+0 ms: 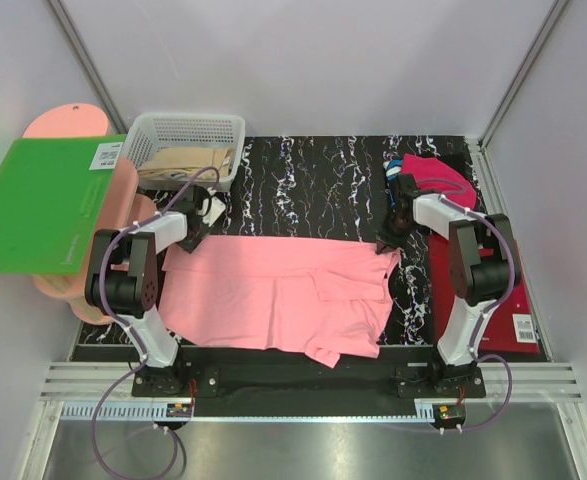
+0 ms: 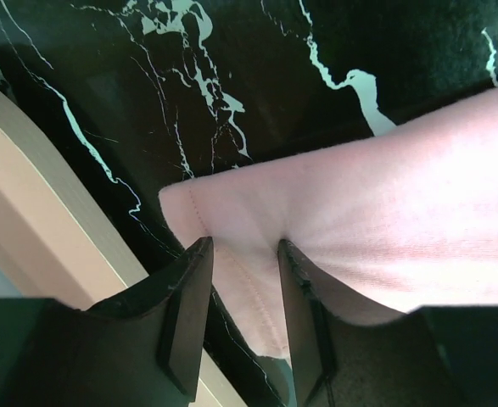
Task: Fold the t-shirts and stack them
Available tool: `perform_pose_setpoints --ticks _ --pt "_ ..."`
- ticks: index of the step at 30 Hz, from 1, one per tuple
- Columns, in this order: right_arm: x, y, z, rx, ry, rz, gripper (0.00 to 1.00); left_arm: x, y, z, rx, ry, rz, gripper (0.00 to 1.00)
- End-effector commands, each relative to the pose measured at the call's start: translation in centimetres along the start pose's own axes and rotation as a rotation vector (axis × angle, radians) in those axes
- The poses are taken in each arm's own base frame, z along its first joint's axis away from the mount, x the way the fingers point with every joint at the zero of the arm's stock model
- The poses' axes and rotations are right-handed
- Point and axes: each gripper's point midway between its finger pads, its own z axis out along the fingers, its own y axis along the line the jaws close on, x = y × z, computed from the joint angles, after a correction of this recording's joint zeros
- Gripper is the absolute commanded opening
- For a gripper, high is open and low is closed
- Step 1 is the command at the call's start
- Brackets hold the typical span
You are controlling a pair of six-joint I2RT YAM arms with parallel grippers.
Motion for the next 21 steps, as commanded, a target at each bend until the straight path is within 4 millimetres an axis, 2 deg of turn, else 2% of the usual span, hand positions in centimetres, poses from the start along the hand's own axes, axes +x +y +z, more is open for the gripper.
perform_pose_setpoints --ticks 1,3,8,9,11,12,13,15,19,21 --pt "0.4 -4.2 0.0 0.15 -0.025 -0.027 0.07 0.8 -0.2 0.5 -0.004 -0.008 -0.012 0.42" --pt "0.0 -3.8 -0.1 0.136 -0.026 -0.027 0.07 0.5 -0.4 0.2 0.016 -0.015 -0.021 0.42" --pt "-1.3 -2.4 0.6 0.109 -0.017 -0.027 0.06 -1.7 0.0 -1.5 0.042 -0.072 -0.076 0.41" --pt "-2.3 -1.6 0.3 0.094 -0.038 -0.027 0.07 -2.1 -0.4 -1.7 0.055 -0.08 -0.074 0.41" --pt "-3.0 -1.5 0.8 0.106 -0.031 -0.029 0.06 -3.2 -0.5 -2.3 0.063 -0.095 -0.08 0.41" --pt "-4.4 -0.8 0.5 0.091 -0.054 -0.028 0.06 -3.2 -1.1 -2.6 0.087 -0.091 -0.08 0.41" --pt "-4.6 -0.9 1.0 0.1 -0.039 -0.023 0.06 -3.7 -1.2 -3.0 0.094 -0.1 -0.088 0.41" --pt "-6.4 -0.3 0.8 0.087 -0.06 -0.013 0.06 -4.2 -1.8 -3.5 0.103 -0.113 -0.077 0.41" --pt "-8.1 0.7 1.7 0.053 -0.044 0.002 0.06 -4.3 -2.3 -3.5 0.113 -0.114 -0.086 0.41" --pt "-9.6 1.2 1.4 0.044 -0.066 0.008 0.06 -4.3 -2.4 -3.1 0.114 -0.106 -0.089 0.41"
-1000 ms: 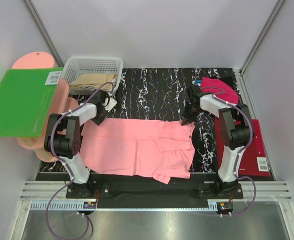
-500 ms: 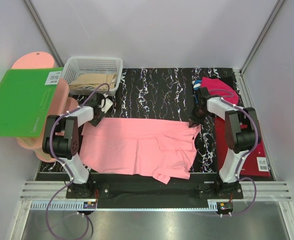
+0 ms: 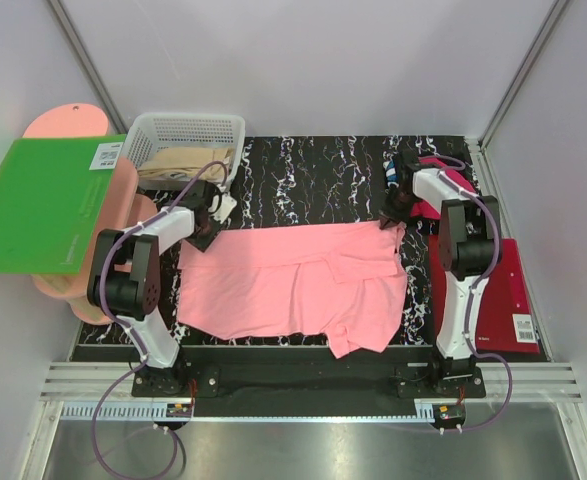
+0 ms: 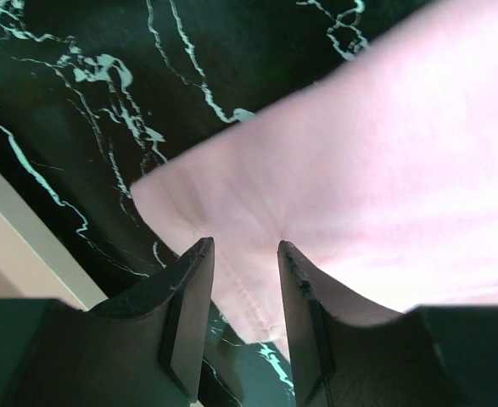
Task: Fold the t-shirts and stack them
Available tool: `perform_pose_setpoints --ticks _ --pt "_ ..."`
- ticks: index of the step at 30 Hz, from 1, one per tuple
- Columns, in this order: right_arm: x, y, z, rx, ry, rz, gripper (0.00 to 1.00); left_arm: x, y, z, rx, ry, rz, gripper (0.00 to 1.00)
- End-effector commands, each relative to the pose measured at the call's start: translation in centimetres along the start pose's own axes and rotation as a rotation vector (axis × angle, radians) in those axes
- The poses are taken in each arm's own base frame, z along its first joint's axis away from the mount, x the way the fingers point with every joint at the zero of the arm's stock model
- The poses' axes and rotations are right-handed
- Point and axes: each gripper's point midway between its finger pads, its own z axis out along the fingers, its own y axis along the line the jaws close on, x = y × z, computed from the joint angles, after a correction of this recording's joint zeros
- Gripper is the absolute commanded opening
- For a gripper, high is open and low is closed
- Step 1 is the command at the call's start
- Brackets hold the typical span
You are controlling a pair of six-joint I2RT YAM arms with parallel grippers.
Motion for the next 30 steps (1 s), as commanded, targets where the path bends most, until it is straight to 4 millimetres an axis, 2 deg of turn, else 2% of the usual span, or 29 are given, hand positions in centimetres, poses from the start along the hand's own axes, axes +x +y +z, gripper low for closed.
perform_pose_setpoints --ticks 1,2,4,5,7,8,10,12,14,16,17,18,19,20,21,22,23,24,25,26,27,28,29,30 --pt "-2.9 -0.2 0.8 0.029 -0.03 0.001 0.06 -1.8 0.5 -1.0 0.0 -0.058 -0.045 0.41" --pt "-4.1 0.2 0.5 0.02 -0.054 -0.001 0.06 -1.9 0.6 -0.6 -0.005 -0.054 -0.042 0.41" --pt "-4.6 0.0 1.1 0.034 -0.041 0.0 0.06 -2.3 1.1 -0.2 -0.028 -0.059 -0.041 0.4" --pt "-5.8 0.7 0.7 0.019 -0.067 -0.003 0.06 -2.3 1.3 0.3 -0.039 -0.05 -0.039 0.4" --pt "-6.1 0.8 1.2 0.028 -0.052 -0.016 0.06 -3.4 2.0 0.5 -0.057 -0.063 -0.043 0.4" --pt "-7.1 1.4 0.7 0.013 -0.074 -0.019 0.06 -3.4 2.1 1.0 -0.059 -0.049 -0.041 0.4" --pt "-7.1 1.9 0.7 -0.001 -0.056 -0.019 0.07 -4.7 3.0 0.8 -0.082 -0.067 -0.047 0.4" --pt "-7.3 2.8 -0.2 -0.036 -0.059 -0.015 0.11 -5.6 3.9 0.7 -0.104 -0.071 -0.052 0.4" --pt "-7.6 3.3 -1.7 -0.058 -0.08 -0.016 0.16 -6.2 4.6 -0.1 -0.124 -0.08 -0.055 0.39" --pt "-8.3 3.4 -4.1 -0.061 -0.128 -0.03 0.24 -6.9 5.3 -1.6 -0.142 -0.109 -0.064 0.39" --pt "-8.4 3.4 -5.1 -0.058 -0.148 -0.036 0.3 -7.3 5.7 -3.5 -0.148 -0.146 -0.073 0.39" --pt "-8.5 3.3 -6.2 -0.053 -0.166 -0.042 0.38 -7.4 5.6 -4.6 -0.141 -0.166 -0.076 0.39" --pt "-8.9 3.4 -8.8 -0.063 -0.218 -0.05 0.42 -7.5 5.2 -5.8 -0.132 -0.189 -0.083 0.4" --pt "-8.5 3.2 -9.8 -0.061 -0.231 -0.052 0.46 -7.7 4.3 -8.6 -0.105 -0.236 -0.07 0.41" --pt "-8.4 3.7 -13.1 -0.095 -0.281 -0.062 0.5 -6.8 2.9 -9.3 -0.077 -0.235 -0.051 0.42" --pt "-8.1 3.4 -14.5 -0.088 -0.311 -0.063 0.5 -6.3 1.8 -10.2 -0.057 -0.243 -0.022 0.43" --pt "-6.1 3.5 -14.7 -0.086 -0.292 -0.086 0.49 -5.8 -0.4 -12.4 -0.017 -0.268 0.038 0.43" --pt "-5.3 4.0 -17.8 -0.125 -0.346 -0.095 0.48 -3.9 -2.4 -12.2 0.015 -0.232 0.08 0.44" --pt "-3.9 4.2 -18.6 -0.134 -0.352 -0.106 0.48 -3.3 -4.4 -12.8 0.049 -0.234 0.138 0.44" --pt "-1.6 3.6 -17.7 -0.124 -0.317 -0.123 0.49 -0.8 -6.3 -13.2 0.099 -0.205 0.172 0.44" --pt "1.1 5.0 -19.7 -0.172 -0.337 -0.175 0.48 0.4 -7.2 -13.3 0.122 -0.191 0.192 0.44" --pt "2.7 5.1 -19.6 -0.174 -0.333 -0.19 0.48 1.7 -8.2 -13.8 0.144 -0.186 0.21 0.44" --pt "5.5 4.0 -17.8 -0.139 -0.276 -0.21 0.48 3.8 -9.4 -12.9 0.176 -0.14 0.231 0.44" --pt "8.0 4.5 -18.5 -0.168 -0.267 -0.247 0.48 4.9 -9.8 -12.6 0.184 -0.118 0.241 0.44"
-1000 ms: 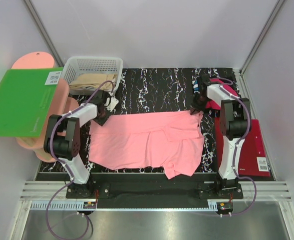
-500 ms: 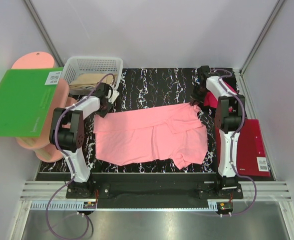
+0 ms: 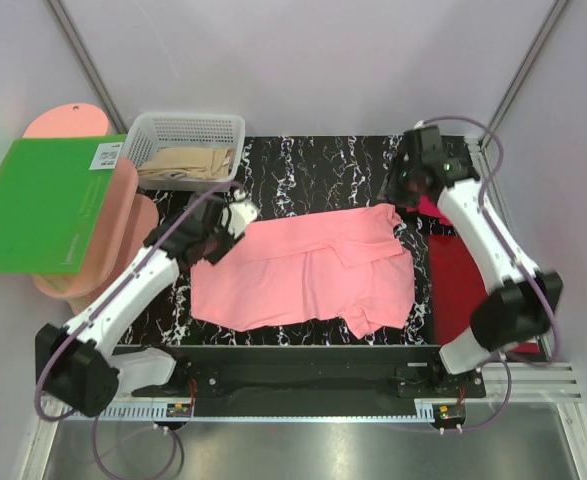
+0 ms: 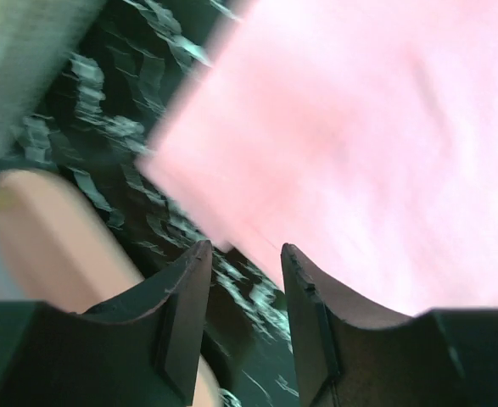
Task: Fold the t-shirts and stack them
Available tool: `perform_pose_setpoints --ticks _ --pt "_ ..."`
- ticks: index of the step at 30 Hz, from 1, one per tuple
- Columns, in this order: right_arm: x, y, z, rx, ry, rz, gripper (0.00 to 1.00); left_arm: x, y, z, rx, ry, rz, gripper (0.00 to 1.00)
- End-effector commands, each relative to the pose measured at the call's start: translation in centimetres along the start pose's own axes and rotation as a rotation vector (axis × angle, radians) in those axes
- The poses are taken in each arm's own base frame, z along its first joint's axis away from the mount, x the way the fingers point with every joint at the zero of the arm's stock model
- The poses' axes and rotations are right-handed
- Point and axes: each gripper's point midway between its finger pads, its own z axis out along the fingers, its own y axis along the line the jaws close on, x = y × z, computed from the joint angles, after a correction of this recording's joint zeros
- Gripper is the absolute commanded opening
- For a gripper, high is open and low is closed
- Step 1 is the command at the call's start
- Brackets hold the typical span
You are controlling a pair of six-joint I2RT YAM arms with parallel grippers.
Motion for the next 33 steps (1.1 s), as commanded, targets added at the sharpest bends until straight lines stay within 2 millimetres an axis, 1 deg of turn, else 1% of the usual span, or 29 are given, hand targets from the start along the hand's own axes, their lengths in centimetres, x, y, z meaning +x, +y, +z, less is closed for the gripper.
perform_pose_setpoints --ticks 1,2,3,4,5,6,7,8,10,11,12,14,15,16,18,21,22,24,25,26,28,29,31,33 --pt "9.7 1.3 -2.1 -0.027 0.11 -0.09 0.48 8.8 -5.9 -0.3 0.182 0.227 0.06 0.44" --pt "12.7 0.0 -1.5 0.002 0.166 -0.102 0.48 10.0 -6.1 -0.3 0.176 0.259 0.076 0.44" --pt "13.7 -0.2 -2.2 -0.011 0.171 -0.103 0.47 11.4 -6.6 -0.2 0.184 0.293 0.096 0.44" --pt "15.5 -0.1 -2.3 -0.012 0.196 -0.11 0.46 12.0 -6.7 -0.2 0.183 0.31 0.104 0.44" --pt "17.6 -1.5 -1.9 0.018 0.239 -0.118 0.45 12.7 -7.0 -0.2 0.192 0.334 0.109 0.44" --pt "18.4 -1.8 -2.4 0.013 0.242 -0.107 0.44 13.1 -7.2 -0.3 0.2 0.349 0.113 0.44" --pt "19.7 -2.0 -2.6 0.008 0.269 -0.112 0.43 13.7 -7.5 -0.3 0.214 0.371 0.124 0.44" --pt "21.2 -2.9 -2.5 0.023 0.3 -0.113 0.43 14.5 -7.8 -0.2 0.222 0.394 0.135 0.44" --pt "22.3 -3.2 -3.4 0.014 0.316 -0.101 0.43 15.1 -8.3 -0.1 0.237 0.411 0.15 0.44" --pt "23.2 -3.7 -3.7 0.025 0.338 -0.112 0.43 15.5 -8.6 0.0 0.247 0.418 0.151 0.44" --pt "23.4 -3.7 -4.3 0.013 0.335 -0.111 0.43 15.5 -8.8 0.0 0.251 0.416 0.153 0.44" --pt "24.3 -3.8 -4.7 0.01 0.354 -0.098 0.43 15.4 -9.3 0.1 0.266 0.409 0.159 0.44" --pt "24.4 -3.8 -4.9 0.002 0.349 -0.085 0.43 15.3 -9.4 0.1 0.266 0.406 0.157 0.44" --pt "25.3 -3.6 -5.1 -0.018 0.384 -0.078 0.43 15.1 -9.6 0.2 0.27 0.403 0.163 0.44" --pt "25.8 -3.4 -5.0 -0.028 0.388 -0.069 0.44 15.1 -9.7 0.5 0.27 0.403 0.16 0.45" --pt "26.7 -3.6 -4.4 -0.025 0.414 -0.061 0.43 15.2 -9.5 1.5 0.242 0.415 0.172 0.44" --pt "27.2 -3.8 -4.1 -0.021 0.426 -0.059 0.43 15.1 -9.2 2.1 0.224 0.412 0.179 0.44" --pt "27.6 -3.6 -3.4 -0.024 0.432 -0.054 0.43 15.8 -9.1 2.8 0.205 0.427 0.197 0.44" --pt "28.0 -3.9 -3.0 -0.013 0.44 -0.054 0.43 15.9 -8.9 3.5 0.189 0.436 0.206 0.43" --pt "28.0 -3.9 -2.7 -0.012 0.437 -0.054 0.43 16.6 -9.0 3.9 0.184 0.454 0.214 0.43" --pt "28.3 -4.2 -2.0 0.012 0.441 -0.059 0.43 17.3 -8.6 4.9 0.152 0.478 0.245 0.43" --pt "28.3 -4.3 -1.6 0.024 0.442 -0.06 0.43 18.2 -8.6 5.1 0.147 0.499 0.259 0.42" --pt "28.4 -4.6 -1.1 0.041 0.443 -0.066 0.43 18.9 -8.1 5.8 0.117 0.517 0.278 0.42" --pt "28.6 -5.0 -0.5 0.064 0.444 -0.075 0.43 19.6 -7.9 6.1 0.115 0.537 0.284 0.41"
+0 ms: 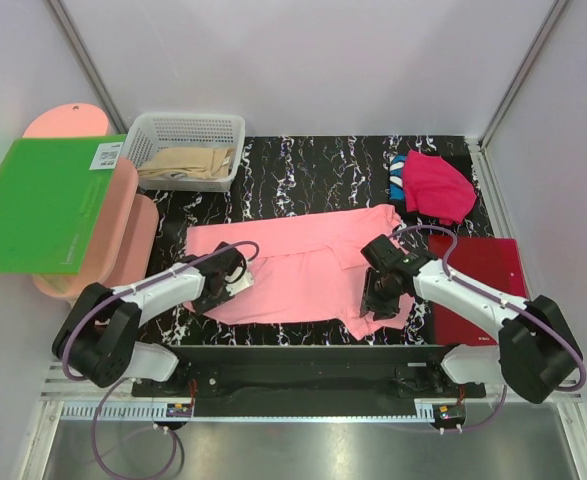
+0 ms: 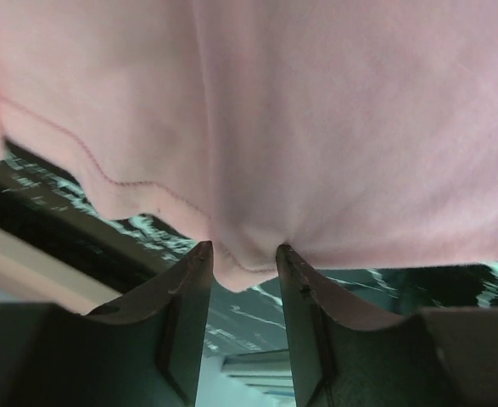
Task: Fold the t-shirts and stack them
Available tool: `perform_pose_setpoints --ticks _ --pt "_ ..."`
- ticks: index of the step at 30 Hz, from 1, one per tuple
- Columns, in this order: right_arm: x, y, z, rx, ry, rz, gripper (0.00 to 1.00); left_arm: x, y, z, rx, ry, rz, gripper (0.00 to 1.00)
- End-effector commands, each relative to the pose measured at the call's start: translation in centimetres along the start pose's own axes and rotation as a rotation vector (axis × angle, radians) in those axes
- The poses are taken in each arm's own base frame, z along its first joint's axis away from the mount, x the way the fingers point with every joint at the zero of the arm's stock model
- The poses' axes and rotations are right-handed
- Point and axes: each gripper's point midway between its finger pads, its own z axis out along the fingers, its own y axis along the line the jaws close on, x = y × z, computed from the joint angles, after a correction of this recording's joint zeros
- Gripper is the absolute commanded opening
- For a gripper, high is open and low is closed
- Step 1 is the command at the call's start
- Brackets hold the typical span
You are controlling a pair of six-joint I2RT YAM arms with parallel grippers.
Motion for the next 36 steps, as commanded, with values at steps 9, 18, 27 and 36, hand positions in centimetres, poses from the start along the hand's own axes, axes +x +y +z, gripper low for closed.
perform_pose_setpoints --ticks 9,18,27,36 --pt "-0.7 -1.0 2.9 0.087 -0.015 0.002 0.43 -0.4 1.0 3.4 -0.03 -0.005 -0.048 0.4" --pt "-1.7 -0.9 1.6 0.107 -0.054 -0.014 0.42 -1.5 2.2 -0.3 -0.064 -0.129 -0.106 0.44" --pt "-0.9 2.6 -4.4 -0.098 -0.089 -0.061 0.44 -1.1 1.6 -3.2 -0.086 -0.314 -0.162 0.63" --pt "2.7 2.4 -2.9 -0.118 -0.014 -0.08 0.43 0.4 0.6 -1.3 -0.035 -0.259 -0.17 0.63"
